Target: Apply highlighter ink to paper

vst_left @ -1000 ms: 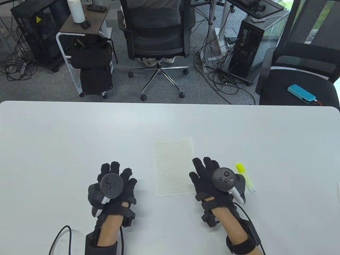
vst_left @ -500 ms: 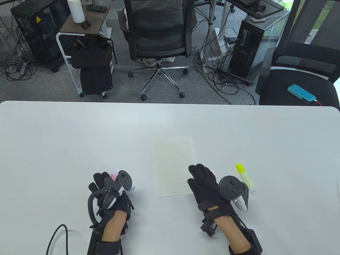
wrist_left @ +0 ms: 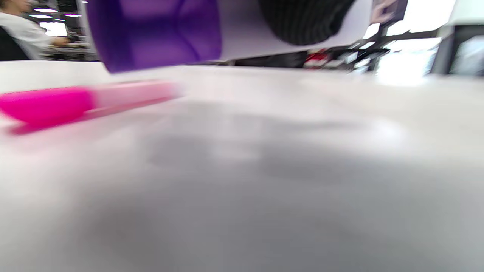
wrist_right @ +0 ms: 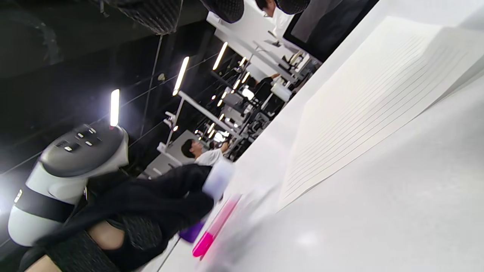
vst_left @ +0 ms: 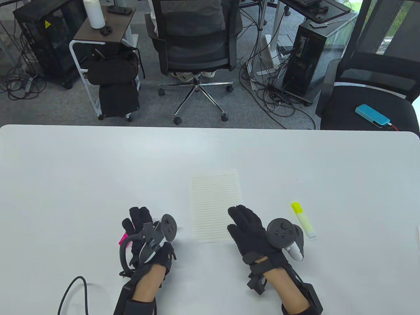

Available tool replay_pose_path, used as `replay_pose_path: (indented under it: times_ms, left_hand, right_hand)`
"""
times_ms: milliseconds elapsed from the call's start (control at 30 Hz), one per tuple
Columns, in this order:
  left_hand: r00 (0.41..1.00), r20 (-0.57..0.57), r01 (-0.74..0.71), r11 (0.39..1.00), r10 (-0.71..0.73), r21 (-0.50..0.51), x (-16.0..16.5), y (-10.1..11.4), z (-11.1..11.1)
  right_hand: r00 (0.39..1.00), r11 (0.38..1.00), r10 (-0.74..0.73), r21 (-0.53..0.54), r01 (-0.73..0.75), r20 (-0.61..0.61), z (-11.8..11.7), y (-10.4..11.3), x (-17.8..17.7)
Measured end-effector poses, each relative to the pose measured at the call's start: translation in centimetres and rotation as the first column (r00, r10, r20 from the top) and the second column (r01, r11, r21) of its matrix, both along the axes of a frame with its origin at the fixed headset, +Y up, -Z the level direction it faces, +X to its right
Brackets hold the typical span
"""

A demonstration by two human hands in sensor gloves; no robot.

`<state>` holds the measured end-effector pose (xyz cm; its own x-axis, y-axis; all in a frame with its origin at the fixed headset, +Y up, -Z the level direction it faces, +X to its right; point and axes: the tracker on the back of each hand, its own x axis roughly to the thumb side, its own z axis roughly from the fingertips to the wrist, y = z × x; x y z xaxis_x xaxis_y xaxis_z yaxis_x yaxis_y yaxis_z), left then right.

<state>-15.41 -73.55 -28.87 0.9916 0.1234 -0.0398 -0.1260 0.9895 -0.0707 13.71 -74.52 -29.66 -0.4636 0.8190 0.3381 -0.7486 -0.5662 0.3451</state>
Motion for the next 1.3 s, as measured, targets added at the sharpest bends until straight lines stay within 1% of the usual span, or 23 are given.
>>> replay_pose_path:
  times_ms: [100,133,200,233,333,400,467,500,633,733,800,833,867,900,933,967,1000,1033,1067,1133,1200,1233,1300]
  left_hand:
    - [0.981,0.158,-0.127,0.987,0.11,0.098,2.4,1.1,1.1]
    - [0.96,0.243,-0.166,0.981,0.138,0.099,3.2,1.2,1.3]
    - [0.916,0.344,-0.263,0.956,0.206,0.129,4.8,1.3,1.8]
    - [0.879,0.416,-0.308,0.943,0.232,0.126,5.4,1.3,2.0]
    - [0.829,0.5,-0.364,0.921,0.252,0.139,6.6,1.4,2.7]
    - [0.84,0.492,-0.342,0.928,0.23,0.151,6.8,1.3,2.9]
    - [0.831,0.502,-0.343,0.931,0.238,0.126,6.6,1.1,2.7]
    - [0.816,0.506,-0.373,0.923,0.281,0.09,6.6,0.8,2.6]
    - [0.75,0.498,-0.486,0.873,0.435,-0.03,6.4,0.1,2.0]
    - [0.699,0.484,-0.55,0.829,0.526,-0.106,6.3,0.2,1.7]
    - [0.661,0.48,-0.591,0.794,0.577,-0.14,6.1,0.3,1.4]
    - [0.706,0.428,-0.572,0.811,0.564,-0.126,5.6,-0.2,1.3]
    - [0.625,0.48,-0.608,0.77,0.615,-0.194,5.3,-0.2,0.7]
    - [0.586,0.441,-0.654,0.718,0.68,-0.239,5.1,-0.3,0.6]
    - [0.563,0.468,-0.665,0.709,0.682,-0.233,4.7,-0.4,0.5]
    - [0.577,0.476,-0.685,0.71,0.664,-0.159,4.2,-0.3,0.5]
    - [0.623,0.455,-0.679,0.729,0.636,-0.088,4.0,-0.2,0.5]
    - [0.695,0.451,-0.61,0.791,0.559,-0.04,3.4,-0.1,0.4]
    - [0.737,0.446,-0.563,0.826,0.508,-0.012,2.8,0.0,0.3]
    - [0.78,0.386,-0.558,0.826,0.492,0.074,1.4,0.2,0.3]
    - [0.812,0.29,-0.554,0.825,0.507,0.11,0.4,0.2,0.2]
    - [0.838,0.244,-0.526,0.842,0.489,0.119,-0.2,0.1,0.2]
    - [0.902,0.176,-0.419,0.899,0.394,0.131,-0.5,-0.1,0.0]
  right_hand:
    - [0.997,0.998,0.022,0.054,-0.018,-0.077,0.3,0.1,-0.7]
    - [0.994,0.996,0.022,0.086,-0.013,-0.103,0.4,0.2,-1.0]
    - [0.983,0.988,0.06,0.152,-0.033,-0.171,0.6,0.5,-1.6]
    - [0.983,0.983,0.079,0.179,-0.049,-0.164,0.7,0.6,-1.7]
    - [0.984,0.957,0.117,0.279,-0.076,-0.133,1.0,1.0,-2.1]
    - [0.987,0.955,0.099,0.289,-0.058,-0.13,1.0,1.1,-2.1]
    - [0.983,0.954,0.125,0.287,-0.083,-0.132,0.9,1.3,-2.0]
    - [0.982,0.947,0.148,0.304,-0.107,-0.116,0.8,1.4,-2.1]
    - [0.975,0.949,0.176,0.286,-0.132,-0.132,0.6,1.4,-2.0]
    - [0.982,0.964,0.095,0.263,-0.05,-0.162,0.4,1.5,-1.3]
    - [0.985,0.961,0.047,0.277,0.0,-0.163,0.4,1.6,-1.1]
    - [0.983,0.951,0.02,0.306,0.038,-0.185,0.6,1.8,-1.0]
    - [0.983,0.942,0.04,0.334,0.022,-0.179,0.7,2.3,-1.1]
    - [0.982,0.936,0.073,0.353,-0.007,-0.173,0.9,2.7,-1.1]
    - [0.982,0.935,0.067,0.355,-0.001,-0.176,0.9,2.8,-1.1]
    - [0.984,0.932,0.05,0.362,0.015,-0.168,1.0,3.0,-1.2]
    - [0.987,0.93,0.035,0.366,0.026,-0.16,1.1,3.1,-1.2]
    - [0.988,0.932,0.024,0.36,0.032,-0.151,1.0,3.2,-1.1]
    - [0.992,0.93,0.027,0.366,0.021,-0.125,1.0,3.2,-0.6]
    - [1.0,0.925,0.02,0.378,-0.018,-0.003,0.6,3.2,0.6]
    - [0.999,0.936,0.021,0.35,-0.036,0.048,0.2,3.0,1.6]
    - [0.996,0.947,0.014,0.317,-0.041,0.085,-0.1,2.9,2.2]
    - [0.992,0.963,0.027,0.263,-0.059,0.121,-0.4,2.6,2.9]
